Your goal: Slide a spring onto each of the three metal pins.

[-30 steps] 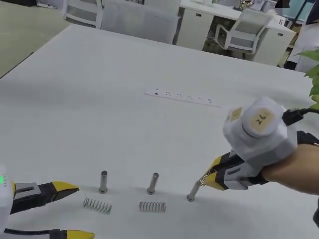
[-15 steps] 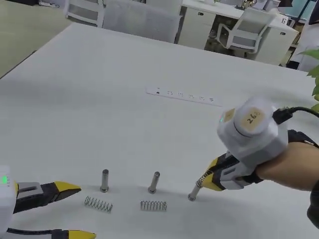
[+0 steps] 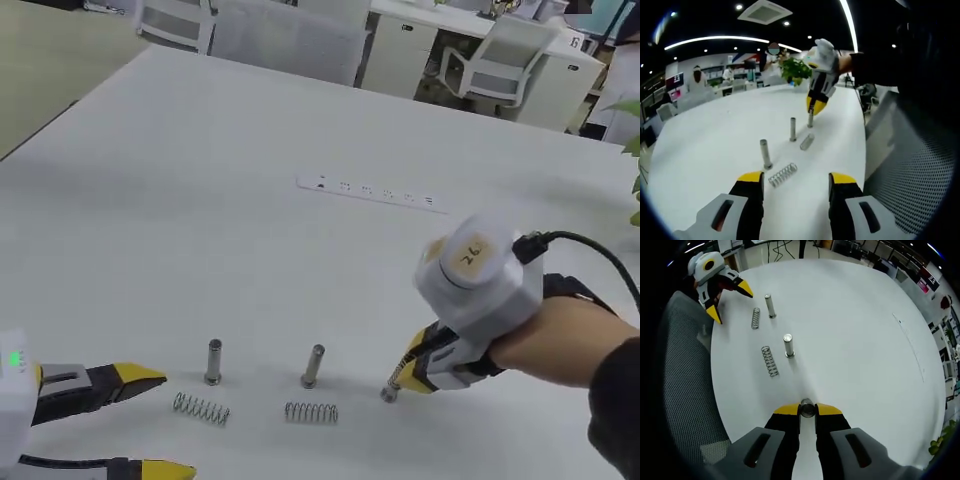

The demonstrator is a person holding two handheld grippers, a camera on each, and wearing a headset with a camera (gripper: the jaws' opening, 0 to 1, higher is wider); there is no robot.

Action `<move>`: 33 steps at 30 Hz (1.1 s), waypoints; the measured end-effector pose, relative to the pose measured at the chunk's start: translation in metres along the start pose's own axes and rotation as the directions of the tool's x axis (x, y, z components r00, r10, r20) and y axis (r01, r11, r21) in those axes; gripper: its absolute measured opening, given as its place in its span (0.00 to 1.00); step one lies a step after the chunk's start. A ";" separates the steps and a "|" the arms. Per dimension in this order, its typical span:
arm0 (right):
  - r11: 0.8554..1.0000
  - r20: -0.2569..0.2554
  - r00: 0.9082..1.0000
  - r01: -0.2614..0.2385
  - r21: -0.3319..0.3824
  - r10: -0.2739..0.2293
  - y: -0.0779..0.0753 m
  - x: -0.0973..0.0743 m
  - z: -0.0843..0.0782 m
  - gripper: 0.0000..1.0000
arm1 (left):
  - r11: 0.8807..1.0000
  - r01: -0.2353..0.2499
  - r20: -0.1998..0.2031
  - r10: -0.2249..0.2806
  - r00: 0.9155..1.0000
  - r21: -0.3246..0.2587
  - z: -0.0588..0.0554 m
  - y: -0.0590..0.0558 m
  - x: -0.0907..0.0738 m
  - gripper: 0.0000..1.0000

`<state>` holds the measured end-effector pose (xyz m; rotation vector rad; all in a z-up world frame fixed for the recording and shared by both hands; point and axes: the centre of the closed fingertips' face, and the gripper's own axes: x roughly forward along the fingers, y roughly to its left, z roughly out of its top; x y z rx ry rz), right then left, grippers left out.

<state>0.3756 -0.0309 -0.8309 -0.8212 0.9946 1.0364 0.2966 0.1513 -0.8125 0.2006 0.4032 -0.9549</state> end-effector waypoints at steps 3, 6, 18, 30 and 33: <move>1.000 -0.001 1.000 -0.003 0.001 0.003 0.000 0.005 -0.001 0.08 | 1.000 0.001 -0.002 -0.001 1.000 0.001 0.000 0.000 0.000 0.46; 1.000 0.000 1.000 -0.002 0.009 0.002 -0.001 0.010 -0.001 0.08 | 1.000 0.003 -0.002 -0.003 1.000 0.002 0.000 0.000 0.001 0.46; 1.000 0.017 1.000 0.003 0.016 -0.003 -0.001 0.014 -0.003 0.09 | 1.000 0.003 -0.002 -0.003 1.000 0.001 0.000 0.000 0.001 0.46; 1.000 -0.003 1.000 0.017 0.020 -0.016 0.000 0.013 -0.015 0.13 | 1.000 0.003 -0.002 -0.003 1.000 0.001 -0.001 0.000 0.001 0.45; 1.000 -0.005 1.000 0.015 0.027 -0.015 0.002 0.012 -0.017 0.13 | 1.000 0.003 -0.002 -0.003 1.000 0.002 -0.001 0.001 0.001 0.45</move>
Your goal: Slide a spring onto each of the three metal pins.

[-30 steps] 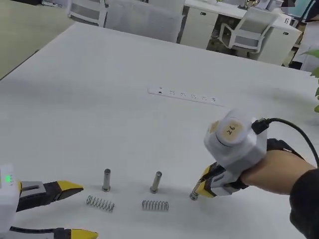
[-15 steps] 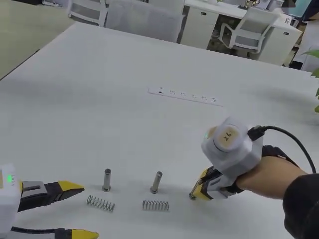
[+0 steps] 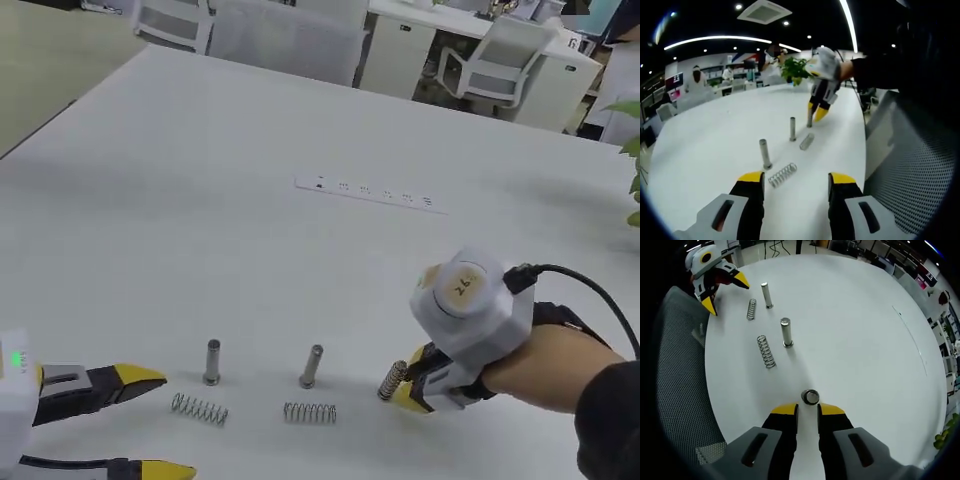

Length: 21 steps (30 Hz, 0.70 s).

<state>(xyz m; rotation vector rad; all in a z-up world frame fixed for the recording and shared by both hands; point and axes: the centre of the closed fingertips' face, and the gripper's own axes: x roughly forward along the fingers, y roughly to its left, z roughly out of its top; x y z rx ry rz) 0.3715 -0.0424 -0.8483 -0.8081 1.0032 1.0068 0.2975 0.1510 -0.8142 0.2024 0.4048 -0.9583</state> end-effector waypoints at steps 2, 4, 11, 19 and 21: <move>1.000 -0.002 1.000 -0.005 0.006 0.005 0.003 0.000 -0.002 0.12 | 1.000 0.001 0.000 -0.001 1.000 0.000 0.000 0.000 0.000 0.45; 1.000 -0.003 1.000 -0.009 0.007 0.009 0.006 0.000 -0.004 0.12 | 1.000 0.002 0.000 -0.002 1.000 0.000 0.000 -0.001 0.001 0.45; 0.999 -0.002 0.999 -0.047 0.017 0.047 0.023 0.002 -0.006 0.12 | 1.000 0.004 -0.001 -0.004 1.000 0.001 -0.001 -0.001 0.000 0.45; 0.995 0.004 0.995 -0.104 0.002 0.104 0.047 0.006 -0.001 0.11 | 1.000 0.008 0.000 -0.008 1.000 0.003 0.000 -0.003 0.001 0.44; 0.993 0.010 0.993 -0.115 -0.010 0.115 0.053 0.007 0.004 0.11 | 1.000 0.008 0.000 -0.008 1.000 0.004 0.001 -0.003 0.000 0.44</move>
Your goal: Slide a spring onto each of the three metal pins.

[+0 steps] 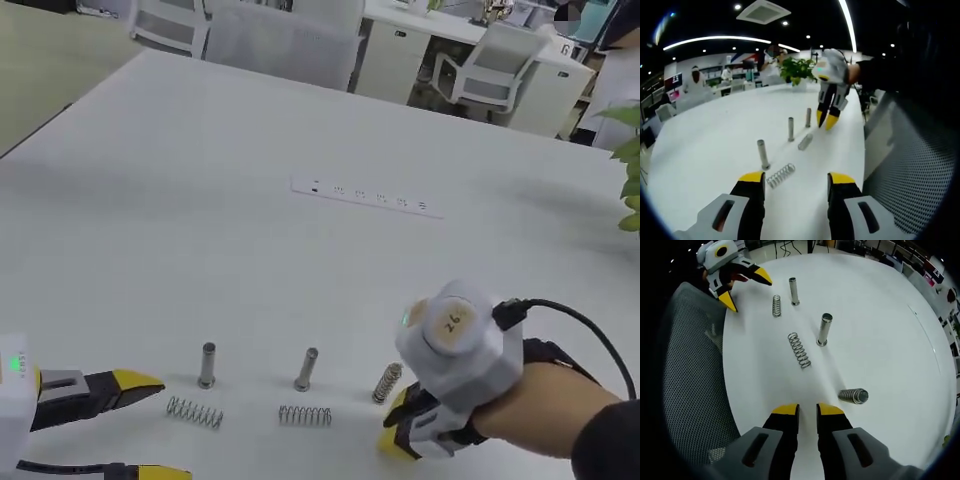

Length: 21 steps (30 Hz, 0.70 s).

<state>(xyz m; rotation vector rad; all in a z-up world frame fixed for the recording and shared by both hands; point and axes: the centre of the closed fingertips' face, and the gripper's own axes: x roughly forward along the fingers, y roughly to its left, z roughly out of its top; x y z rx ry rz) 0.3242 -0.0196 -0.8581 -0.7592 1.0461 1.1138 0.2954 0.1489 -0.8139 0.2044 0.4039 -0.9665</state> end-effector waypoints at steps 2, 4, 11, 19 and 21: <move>1.000 0.008 1.000 -0.006 -0.010 0.006 0.004 0.000 0.006 0.11 | 1.000 0.000 0.001 0.000 1.000 0.000 0.000 0.000 0.000 0.44; 1.000 0.016 1.000 -0.008 -0.026 0.008 0.006 0.000 0.012 0.11 | 1.000 0.000 0.000 0.000 1.000 0.001 0.000 0.000 0.000 0.44; 0.998 0.035 0.999 -0.008 -0.069 0.011 0.008 0.002 0.029 0.11 | 1.000 0.001 -0.001 -0.001 1.000 0.002 0.000 -0.001 0.000 0.44; 0.994 0.045 0.999 -0.001 -0.112 0.006 0.004 0.006 0.044 0.12 | 1.000 0.009 -0.005 -0.009 1.000 0.001 0.000 -0.003 0.002 0.43; 0.993 0.049 0.999 -0.003 -0.120 0.009 0.003 0.007 0.049 0.13 | 1.000 0.009 -0.004 -0.009 1.000 0.001 0.000 -0.003 0.002 0.43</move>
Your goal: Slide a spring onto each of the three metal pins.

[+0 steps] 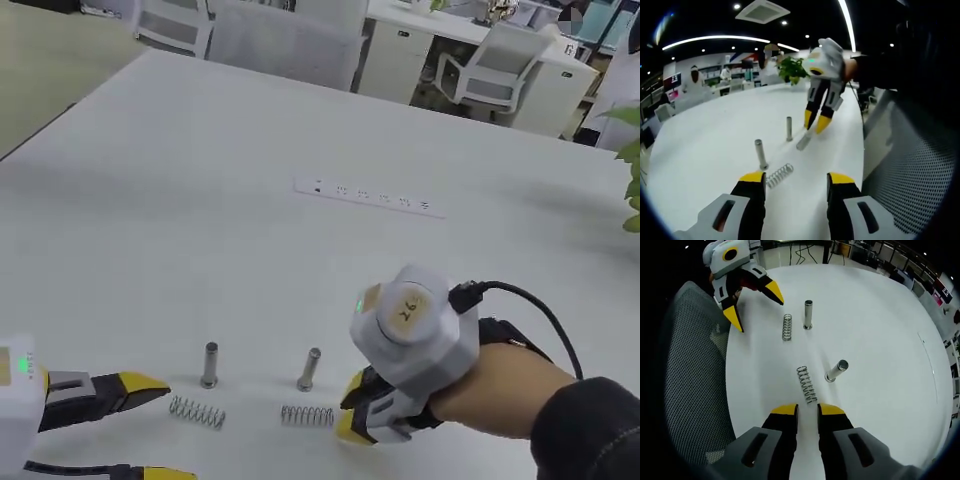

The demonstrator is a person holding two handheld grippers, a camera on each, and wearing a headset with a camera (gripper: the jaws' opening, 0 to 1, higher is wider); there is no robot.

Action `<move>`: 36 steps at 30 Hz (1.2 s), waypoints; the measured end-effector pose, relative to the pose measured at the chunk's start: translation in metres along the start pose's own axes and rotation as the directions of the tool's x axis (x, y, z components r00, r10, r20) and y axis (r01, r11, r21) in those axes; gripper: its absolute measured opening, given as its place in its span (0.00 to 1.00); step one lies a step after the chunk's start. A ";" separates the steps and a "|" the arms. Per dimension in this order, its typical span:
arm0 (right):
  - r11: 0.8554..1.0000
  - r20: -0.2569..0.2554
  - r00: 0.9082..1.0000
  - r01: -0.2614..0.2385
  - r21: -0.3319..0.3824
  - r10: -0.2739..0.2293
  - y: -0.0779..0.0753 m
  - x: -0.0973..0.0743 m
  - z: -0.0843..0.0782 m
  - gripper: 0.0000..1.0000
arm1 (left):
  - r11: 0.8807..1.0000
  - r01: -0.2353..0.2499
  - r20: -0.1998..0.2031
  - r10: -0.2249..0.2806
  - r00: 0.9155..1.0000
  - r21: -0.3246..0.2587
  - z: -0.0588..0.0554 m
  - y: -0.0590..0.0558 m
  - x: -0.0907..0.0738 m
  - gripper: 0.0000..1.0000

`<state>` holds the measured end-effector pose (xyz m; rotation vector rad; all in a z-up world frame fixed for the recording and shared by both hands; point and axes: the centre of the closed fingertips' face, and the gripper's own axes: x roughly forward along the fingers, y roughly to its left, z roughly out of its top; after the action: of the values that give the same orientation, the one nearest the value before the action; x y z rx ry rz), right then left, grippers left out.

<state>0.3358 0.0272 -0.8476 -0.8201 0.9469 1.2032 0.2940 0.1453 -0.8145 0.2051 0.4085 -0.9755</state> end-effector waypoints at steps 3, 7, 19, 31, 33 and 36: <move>1.000 -0.007 1.000 -0.007 -0.019 0.007 -0.001 0.003 0.003 0.12 | 1.000 0.001 0.000 -0.001 1.000 0.002 0.000 0.000 0.001 0.43; 0.999 -0.019 1.000 -0.025 -0.034 0.024 0.000 0.009 0.006 0.12 | 1.000 0.003 -0.001 -0.003 1.000 0.002 0.000 -0.001 0.001 0.43; 0.996 -0.076 0.996 -0.049 -0.069 0.044 0.002 0.022 -0.001 0.11 | 1.000 0.011 -0.005 -0.011 1.000 0.002 0.000 -0.003 0.003 0.43; 0.991 -0.102 0.994 -0.044 -0.128 0.031 0.005 0.022 0.001 0.07 | 1.000 0.020 0.000 -0.020 1.000 0.003 0.002 -0.006 0.005 0.42; 0.991 -0.097 0.994 -0.054 -0.123 0.042 0.009 0.020 0.003 0.07 | 1.000 0.026 0.002 -0.026 1.000 0.002 0.003 -0.007 0.005 0.41; 0.990 -0.086 0.995 -0.065 -0.125 0.054 0.014 0.014 0.009 0.07 | 0.999 0.037 0.010 -0.037 0.999 -0.001 0.006 -0.009 0.007 0.40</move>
<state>0.3247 0.0429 -0.8578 -0.9549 0.9754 1.2999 0.2912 0.1329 -0.8121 0.1924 0.4048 -1.0126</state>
